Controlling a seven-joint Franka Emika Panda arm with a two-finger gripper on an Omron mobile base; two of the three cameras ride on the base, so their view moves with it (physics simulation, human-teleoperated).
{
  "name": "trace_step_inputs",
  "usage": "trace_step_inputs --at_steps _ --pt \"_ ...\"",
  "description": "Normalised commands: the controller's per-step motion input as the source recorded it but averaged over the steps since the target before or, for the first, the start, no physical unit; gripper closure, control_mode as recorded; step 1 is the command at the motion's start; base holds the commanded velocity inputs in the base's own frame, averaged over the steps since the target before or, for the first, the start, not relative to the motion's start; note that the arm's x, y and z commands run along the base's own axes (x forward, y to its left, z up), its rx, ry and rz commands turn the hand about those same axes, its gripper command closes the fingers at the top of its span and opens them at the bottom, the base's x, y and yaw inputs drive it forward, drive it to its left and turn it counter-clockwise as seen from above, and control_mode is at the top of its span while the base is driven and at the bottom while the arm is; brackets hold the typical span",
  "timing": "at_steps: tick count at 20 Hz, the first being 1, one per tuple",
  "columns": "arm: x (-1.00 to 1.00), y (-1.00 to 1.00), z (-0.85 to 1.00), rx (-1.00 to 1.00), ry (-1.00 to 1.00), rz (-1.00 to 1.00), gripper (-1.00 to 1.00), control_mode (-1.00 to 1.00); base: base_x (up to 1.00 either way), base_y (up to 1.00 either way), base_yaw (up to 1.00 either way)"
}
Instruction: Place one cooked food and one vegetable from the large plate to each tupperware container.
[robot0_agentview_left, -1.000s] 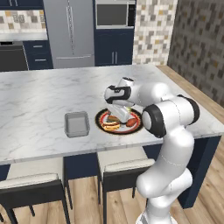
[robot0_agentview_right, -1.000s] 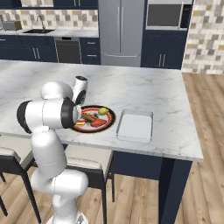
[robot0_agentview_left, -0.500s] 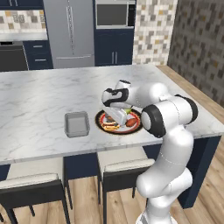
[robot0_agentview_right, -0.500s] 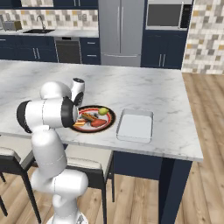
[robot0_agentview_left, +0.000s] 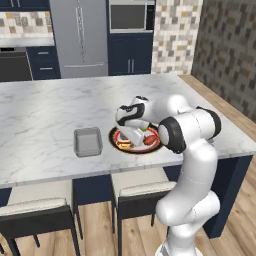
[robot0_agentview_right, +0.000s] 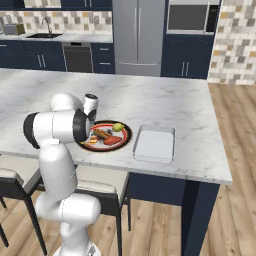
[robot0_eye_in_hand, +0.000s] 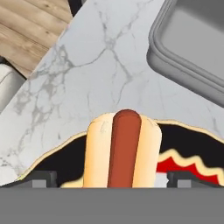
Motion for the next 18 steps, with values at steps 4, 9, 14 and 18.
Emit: trace_step_inputs --at_steps 4,9,14,18 --pt "0.2 0.0 -0.27 0.0 0.01 0.0 -1.0 -1.0 0.0 0.0 0.0" --pt "0.18 0.0 -0.24 0.0 0.04 0.0 -1.0 -1.0 0.0 0.0 0.0" --pt "0.02 0.0 -0.03 0.0 0.0 0.0 -1.0 -1.0 0.0 0.0 0.0" --pt "0.0 0.0 -0.05 0.0 0.01 0.0 1.0 -1.0 0.0 0.0 0.0"
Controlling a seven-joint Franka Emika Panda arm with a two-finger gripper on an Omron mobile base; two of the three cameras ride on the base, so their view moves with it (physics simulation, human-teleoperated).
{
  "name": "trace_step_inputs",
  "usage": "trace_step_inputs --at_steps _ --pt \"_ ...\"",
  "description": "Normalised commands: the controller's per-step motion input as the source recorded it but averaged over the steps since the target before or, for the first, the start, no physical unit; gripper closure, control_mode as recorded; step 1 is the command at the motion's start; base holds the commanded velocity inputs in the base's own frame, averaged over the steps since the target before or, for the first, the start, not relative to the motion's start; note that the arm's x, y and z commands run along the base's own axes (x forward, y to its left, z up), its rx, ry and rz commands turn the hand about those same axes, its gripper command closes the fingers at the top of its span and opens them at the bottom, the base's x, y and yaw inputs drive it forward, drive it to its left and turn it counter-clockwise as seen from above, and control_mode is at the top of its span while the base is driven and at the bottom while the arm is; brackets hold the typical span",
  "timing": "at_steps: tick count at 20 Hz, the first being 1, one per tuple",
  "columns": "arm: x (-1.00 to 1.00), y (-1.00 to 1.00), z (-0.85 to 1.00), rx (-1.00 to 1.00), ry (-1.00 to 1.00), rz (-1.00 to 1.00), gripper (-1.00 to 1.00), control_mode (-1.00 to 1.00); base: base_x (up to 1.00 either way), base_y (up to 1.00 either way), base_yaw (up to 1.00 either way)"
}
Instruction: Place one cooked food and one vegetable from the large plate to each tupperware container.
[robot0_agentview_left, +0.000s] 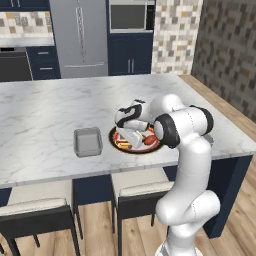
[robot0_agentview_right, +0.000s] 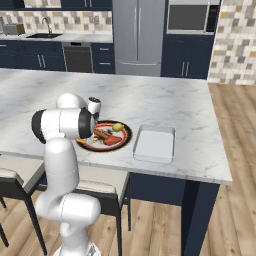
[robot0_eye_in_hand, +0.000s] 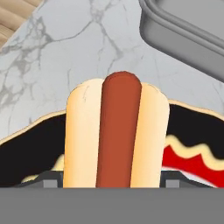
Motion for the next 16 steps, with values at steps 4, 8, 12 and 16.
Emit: trace_step_inputs --at_steps 4,8,12,16 --pt "0.0 0.03 0.0 0.0 0.0 0.0 1.0 -1.0 0.0 0.0 0.0" --pt "0.05 0.49 0.38 -0.14 -0.07 0.02 1.0 -1.0 0.0 0.0 0.0" --pt "0.3 0.77 0.67 -0.23 -0.13 0.44 1.0 -1.0 0.0 0.0 0.0" --pt "0.12 0.39 0.63 -0.18 -0.11 0.56 1.0 -1.0 0.0 0.0 0.0"
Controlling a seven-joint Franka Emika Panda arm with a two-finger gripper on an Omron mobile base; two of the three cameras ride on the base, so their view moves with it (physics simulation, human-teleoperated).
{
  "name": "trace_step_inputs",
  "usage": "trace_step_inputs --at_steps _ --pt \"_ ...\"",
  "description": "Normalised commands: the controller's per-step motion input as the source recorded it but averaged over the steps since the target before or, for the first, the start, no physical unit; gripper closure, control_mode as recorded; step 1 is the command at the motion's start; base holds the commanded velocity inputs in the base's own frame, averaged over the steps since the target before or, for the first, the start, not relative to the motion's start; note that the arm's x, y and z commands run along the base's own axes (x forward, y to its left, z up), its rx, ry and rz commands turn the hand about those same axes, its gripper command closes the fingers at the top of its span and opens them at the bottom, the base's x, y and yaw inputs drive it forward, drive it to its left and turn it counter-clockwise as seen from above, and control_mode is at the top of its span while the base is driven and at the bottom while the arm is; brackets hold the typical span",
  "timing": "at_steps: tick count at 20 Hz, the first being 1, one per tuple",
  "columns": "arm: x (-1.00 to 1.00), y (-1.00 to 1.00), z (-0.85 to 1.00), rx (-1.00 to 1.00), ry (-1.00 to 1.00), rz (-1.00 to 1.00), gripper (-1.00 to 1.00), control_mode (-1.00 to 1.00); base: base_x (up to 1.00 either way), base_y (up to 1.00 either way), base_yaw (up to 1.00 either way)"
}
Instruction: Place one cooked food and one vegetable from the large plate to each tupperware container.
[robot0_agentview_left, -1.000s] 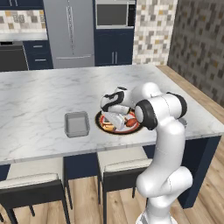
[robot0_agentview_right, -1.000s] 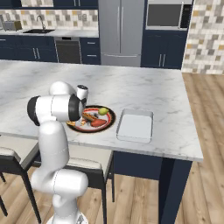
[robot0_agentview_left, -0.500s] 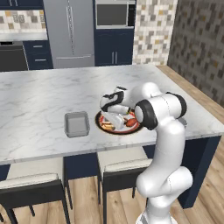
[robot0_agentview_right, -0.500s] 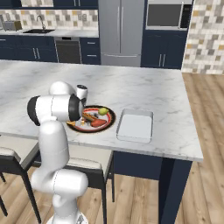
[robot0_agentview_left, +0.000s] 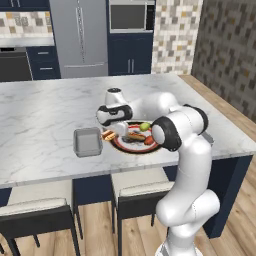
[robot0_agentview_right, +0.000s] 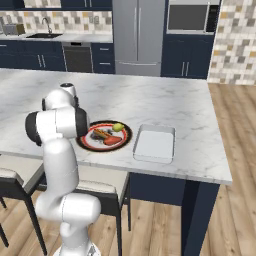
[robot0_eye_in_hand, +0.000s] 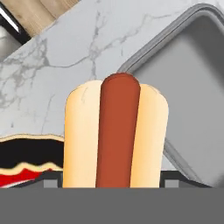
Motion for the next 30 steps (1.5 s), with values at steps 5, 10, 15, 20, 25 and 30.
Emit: trace_step_inputs --at_steps 5,10,15,20,25,30 --pt "-0.03 0.66 0.13 -0.08 -0.07 0.43 1.0 -1.0 0.0 0.0 0.0" --pt "0.04 0.94 0.0 -0.08 -0.22 0.42 1.0 -1.0 0.0 0.0 0.0" --pt "-0.05 0.36 -0.05 -0.01 -0.01 0.16 1.0 -1.0 0.0 0.0 0.0" --pt "0.0 0.0 -0.05 -0.02 0.06 0.12 1.0 -1.0 0.0 0.0 0.0" --pt "0.05 0.06 -0.28 -0.03 0.02 0.12 1.0 -1.0 0.0 0.0 0.0" --pt "0.23 0.05 -0.07 0.0 0.0 0.06 1.0 -1.0 0.0 0.0 0.0"
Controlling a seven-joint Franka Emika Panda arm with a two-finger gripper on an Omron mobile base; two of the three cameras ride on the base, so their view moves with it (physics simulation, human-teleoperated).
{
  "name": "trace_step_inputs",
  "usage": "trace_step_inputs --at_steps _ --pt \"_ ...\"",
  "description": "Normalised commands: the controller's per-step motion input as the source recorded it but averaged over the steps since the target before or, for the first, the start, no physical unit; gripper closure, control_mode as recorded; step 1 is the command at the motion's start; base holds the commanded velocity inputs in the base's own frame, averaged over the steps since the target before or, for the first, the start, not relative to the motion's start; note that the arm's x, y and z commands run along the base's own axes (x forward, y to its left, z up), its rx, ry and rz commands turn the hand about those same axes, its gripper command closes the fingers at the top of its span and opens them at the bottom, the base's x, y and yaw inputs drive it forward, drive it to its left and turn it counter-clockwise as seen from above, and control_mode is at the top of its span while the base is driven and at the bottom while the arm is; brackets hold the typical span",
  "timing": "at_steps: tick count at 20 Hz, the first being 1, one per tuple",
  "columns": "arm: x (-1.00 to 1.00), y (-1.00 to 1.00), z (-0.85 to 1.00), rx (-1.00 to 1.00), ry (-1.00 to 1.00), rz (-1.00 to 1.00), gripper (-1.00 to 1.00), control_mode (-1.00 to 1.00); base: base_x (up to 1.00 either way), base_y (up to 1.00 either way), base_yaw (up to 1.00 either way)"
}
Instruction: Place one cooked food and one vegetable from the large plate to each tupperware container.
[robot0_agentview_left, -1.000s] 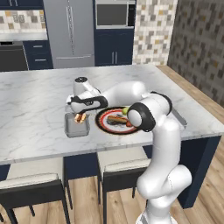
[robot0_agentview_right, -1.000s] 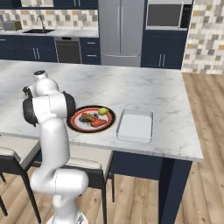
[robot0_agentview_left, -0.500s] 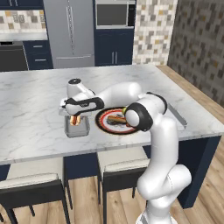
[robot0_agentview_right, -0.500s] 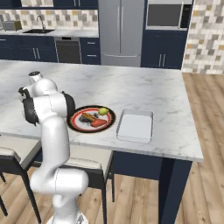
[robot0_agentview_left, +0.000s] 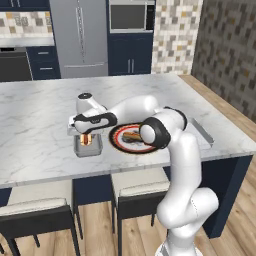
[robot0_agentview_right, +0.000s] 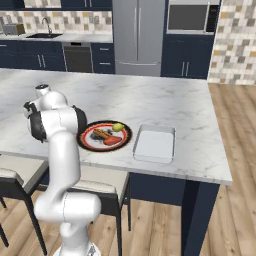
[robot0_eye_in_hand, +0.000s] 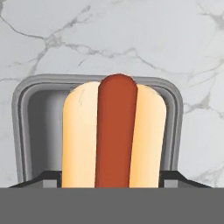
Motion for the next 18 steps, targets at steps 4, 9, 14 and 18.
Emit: trace_step_inputs --at_steps 4,9,14,18 --pt "0.22 0.17 -0.25 0.0 0.0 0.06 1.0 -1.0 0.0 0.0 0.0" --pt "0.0 0.03 -0.15 0.0 -0.01 0.0 1.0 -1.0 0.0 0.0 0.0" --pt "0.0 0.0 -0.05 0.0 -0.03 0.0 -1.0 -1.0 0.0 0.0 0.0" --pt "0.0 0.0 0.0 0.0 0.0 0.0 -1.0 -1.0 0.0 0.0 0.0"
